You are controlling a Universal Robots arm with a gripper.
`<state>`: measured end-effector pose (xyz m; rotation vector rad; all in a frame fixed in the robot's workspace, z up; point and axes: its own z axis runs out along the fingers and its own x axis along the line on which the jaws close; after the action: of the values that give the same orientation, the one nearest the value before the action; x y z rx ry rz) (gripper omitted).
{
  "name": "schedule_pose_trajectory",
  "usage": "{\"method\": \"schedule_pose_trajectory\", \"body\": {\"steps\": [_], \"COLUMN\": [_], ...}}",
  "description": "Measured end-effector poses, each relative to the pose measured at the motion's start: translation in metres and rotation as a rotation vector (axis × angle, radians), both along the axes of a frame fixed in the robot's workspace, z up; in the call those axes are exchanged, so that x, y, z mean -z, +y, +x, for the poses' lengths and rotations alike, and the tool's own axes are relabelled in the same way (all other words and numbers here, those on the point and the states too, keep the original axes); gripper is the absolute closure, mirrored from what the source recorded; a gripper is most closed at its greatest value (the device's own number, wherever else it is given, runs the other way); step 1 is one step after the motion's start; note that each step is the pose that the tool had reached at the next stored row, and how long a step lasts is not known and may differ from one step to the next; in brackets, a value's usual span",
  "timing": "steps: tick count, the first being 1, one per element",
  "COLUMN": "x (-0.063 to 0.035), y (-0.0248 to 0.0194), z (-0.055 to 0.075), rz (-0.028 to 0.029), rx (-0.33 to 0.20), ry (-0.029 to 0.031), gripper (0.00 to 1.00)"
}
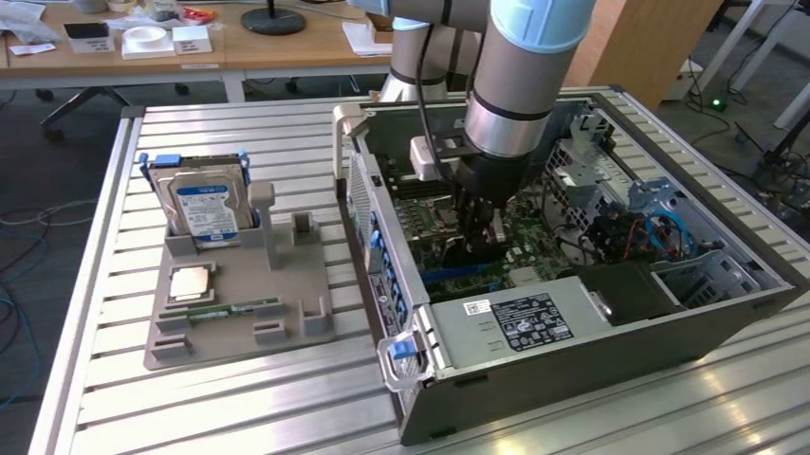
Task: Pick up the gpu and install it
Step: 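Insert the gpu into the slot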
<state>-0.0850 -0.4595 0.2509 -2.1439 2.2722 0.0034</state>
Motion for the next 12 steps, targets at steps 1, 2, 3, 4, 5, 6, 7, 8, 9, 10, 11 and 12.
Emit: {"method": "schedule_pose_trajectory", "body": {"steps": [1,2,3,4,5,6,7,8,9,10,11,12], "x": [0.0006,0.0012,0.0014,0.0014,0.0014,0.0015,0.0016,0.0021,0.0025,0.0027,0.0027,0.0027], "y": [-0.0001,-0.0001,-0.0002,-0.0002,-0.0002,-0.0002,-0.0002,-0.0002,-0.0002,-0.0002,-0.0002,-0.0002], "z": [0.0,0.0,0.0,0.0,0.0,-0.0001,-0.0001,-0.0002,-0.0002,-0.0004,-0.0004,-0.0004], "rz": [0.0,0.0,-0.0001,-0.0002,-0.0002,-0.0001,0.0,0.0003,0.0004,0.0001,0.0,-0.0001], "rx": [0.002,0.004,0.005,0.006,0.006,0.006,0.006,0.007,0.007,0.007,0.007,0.007], "ry": [-0.0001,-0.0001,0.0,0.0002,0.0002,0.0001,0.0001,-0.0002,-0.0003,-0.0001,0.0,0.0001], "gripper": [0.73,0.73,0.73,0.73,0.73,0.73,0.73,0.73,0.73,0.73,0.73,0.73]}}
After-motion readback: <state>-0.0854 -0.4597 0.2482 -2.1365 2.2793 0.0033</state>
